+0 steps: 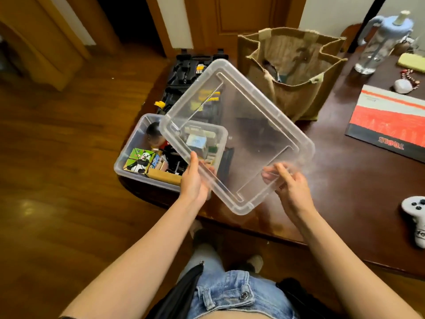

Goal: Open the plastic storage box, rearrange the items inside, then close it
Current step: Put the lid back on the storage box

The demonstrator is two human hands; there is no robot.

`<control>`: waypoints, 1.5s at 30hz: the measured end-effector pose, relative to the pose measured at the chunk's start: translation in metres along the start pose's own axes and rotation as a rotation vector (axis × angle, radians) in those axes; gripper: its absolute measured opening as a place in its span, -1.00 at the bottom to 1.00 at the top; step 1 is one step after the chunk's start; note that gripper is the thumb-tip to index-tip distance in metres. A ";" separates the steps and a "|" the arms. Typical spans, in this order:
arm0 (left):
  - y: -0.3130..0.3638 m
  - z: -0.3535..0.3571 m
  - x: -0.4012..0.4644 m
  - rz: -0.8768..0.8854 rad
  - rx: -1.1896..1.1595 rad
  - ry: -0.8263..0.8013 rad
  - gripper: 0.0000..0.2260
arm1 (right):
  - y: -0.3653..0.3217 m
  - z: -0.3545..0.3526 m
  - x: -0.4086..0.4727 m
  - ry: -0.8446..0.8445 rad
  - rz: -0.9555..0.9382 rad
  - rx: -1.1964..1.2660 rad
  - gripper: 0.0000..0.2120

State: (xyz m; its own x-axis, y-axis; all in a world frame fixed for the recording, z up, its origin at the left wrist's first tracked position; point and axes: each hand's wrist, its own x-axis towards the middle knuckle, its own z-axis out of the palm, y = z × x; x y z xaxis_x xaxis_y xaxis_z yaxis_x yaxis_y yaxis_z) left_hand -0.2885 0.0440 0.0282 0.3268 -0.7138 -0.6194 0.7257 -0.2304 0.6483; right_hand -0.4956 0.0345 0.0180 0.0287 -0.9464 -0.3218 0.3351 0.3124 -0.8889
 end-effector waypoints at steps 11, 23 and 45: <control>0.123 -0.105 0.023 0.283 0.233 0.434 -0.71 | 0.004 0.100 0.045 -0.007 -0.033 -0.309 -0.71; 0.215 -0.124 0.113 0.460 1.101 0.269 -0.72 | 0.038 0.180 0.071 0.192 -0.092 -0.572 -0.77; 0.215 -0.144 0.172 0.453 1.793 0.016 -0.79 | 0.068 0.199 0.073 0.586 -0.150 -1.077 -0.80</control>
State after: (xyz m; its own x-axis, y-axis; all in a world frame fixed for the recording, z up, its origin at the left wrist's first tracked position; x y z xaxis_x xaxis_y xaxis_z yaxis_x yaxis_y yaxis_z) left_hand 0.0111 -0.0335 -0.0023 0.3022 -0.9107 -0.2817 -0.8391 -0.3943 0.3748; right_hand -0.2831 -0.0300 -0.0007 -0.4621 -0.8857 -0.0443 -0.6555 0.3748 -0.6556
